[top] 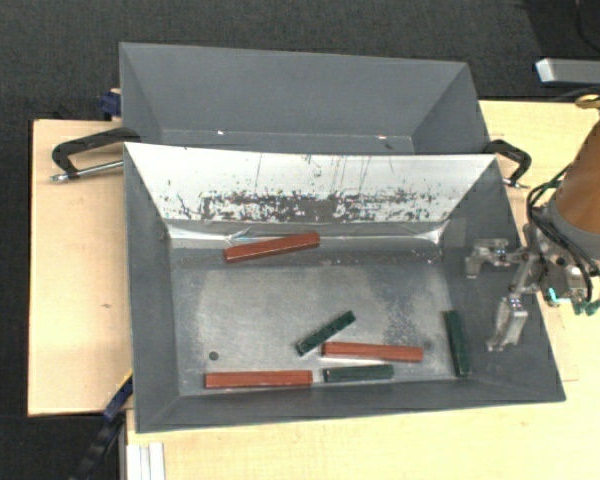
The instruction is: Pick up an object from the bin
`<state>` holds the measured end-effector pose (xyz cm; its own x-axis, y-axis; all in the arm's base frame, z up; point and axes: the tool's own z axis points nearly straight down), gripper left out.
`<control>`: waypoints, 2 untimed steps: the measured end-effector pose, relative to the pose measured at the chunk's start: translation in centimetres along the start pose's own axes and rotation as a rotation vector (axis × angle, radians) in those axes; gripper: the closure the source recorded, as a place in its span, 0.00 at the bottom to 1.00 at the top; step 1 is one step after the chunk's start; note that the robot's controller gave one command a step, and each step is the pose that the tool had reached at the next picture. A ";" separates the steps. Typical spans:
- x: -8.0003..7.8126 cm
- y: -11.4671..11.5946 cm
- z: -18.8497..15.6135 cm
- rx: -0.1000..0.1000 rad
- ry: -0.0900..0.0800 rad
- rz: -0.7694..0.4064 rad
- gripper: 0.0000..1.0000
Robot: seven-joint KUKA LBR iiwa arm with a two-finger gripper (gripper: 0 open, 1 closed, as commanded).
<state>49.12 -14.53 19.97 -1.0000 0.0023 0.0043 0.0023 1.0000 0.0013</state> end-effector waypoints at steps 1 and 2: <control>-0.2 0.1 -0.3 0.001 -0.007 -0.002 0.00; -0.6 0.2 3.2 0.002 -0.009 -0.113 0.00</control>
Offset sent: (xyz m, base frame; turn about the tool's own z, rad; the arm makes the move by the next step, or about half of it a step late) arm 0.0092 0.0039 -0.0965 -0.2959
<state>49.71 -14.34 16.72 -0.9939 -0.1104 -0.0049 -0.1104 0.9939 -0.0010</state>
